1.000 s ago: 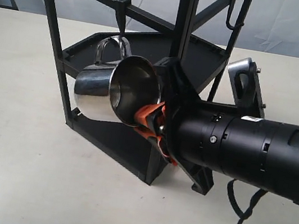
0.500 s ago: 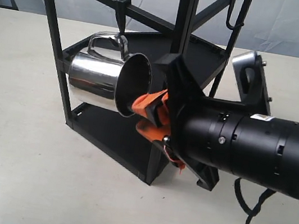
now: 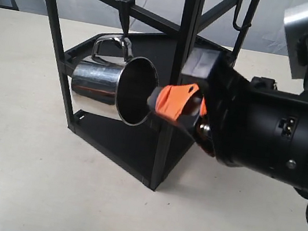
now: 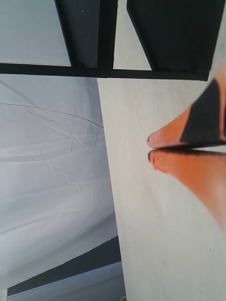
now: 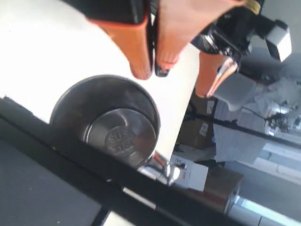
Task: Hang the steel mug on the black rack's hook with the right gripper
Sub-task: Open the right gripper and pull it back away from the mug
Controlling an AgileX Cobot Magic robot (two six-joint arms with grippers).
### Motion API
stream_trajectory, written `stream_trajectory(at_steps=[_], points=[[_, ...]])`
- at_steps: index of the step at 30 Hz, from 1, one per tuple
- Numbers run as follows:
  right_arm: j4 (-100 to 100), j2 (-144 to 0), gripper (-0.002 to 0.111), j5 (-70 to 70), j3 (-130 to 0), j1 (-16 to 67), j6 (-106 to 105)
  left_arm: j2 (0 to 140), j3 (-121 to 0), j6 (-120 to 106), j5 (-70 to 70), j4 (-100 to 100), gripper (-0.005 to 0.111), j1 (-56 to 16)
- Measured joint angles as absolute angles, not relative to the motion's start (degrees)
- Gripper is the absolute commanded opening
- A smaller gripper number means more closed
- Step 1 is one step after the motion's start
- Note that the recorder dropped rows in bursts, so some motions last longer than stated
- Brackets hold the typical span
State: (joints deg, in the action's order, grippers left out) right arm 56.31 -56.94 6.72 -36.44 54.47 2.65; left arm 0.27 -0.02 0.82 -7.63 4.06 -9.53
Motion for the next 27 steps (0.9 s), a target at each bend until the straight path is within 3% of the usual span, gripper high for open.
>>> stream_trajectory(at_steps=[11, 20, 27], points=[[48.6, -56.0, 0.0, 12.9, -36.4, 54.5, 0.7, 0.3, 0.0, 0.8, -7.6, 4.1, 0.002, -9.5], [20.1, -50.2, 0.0, 8.2, -35.3, 54.0, -4.8, 0.3, 0.0, 0.8, -7.6, 4.1, 0.002, -9.5], [19.6, -40.1, 0.0, 5.7, -26.9, 40.7, -5.2, 0.3, 0.0, 0.8, -7.6, 4.1, 0.002, -9.5]])
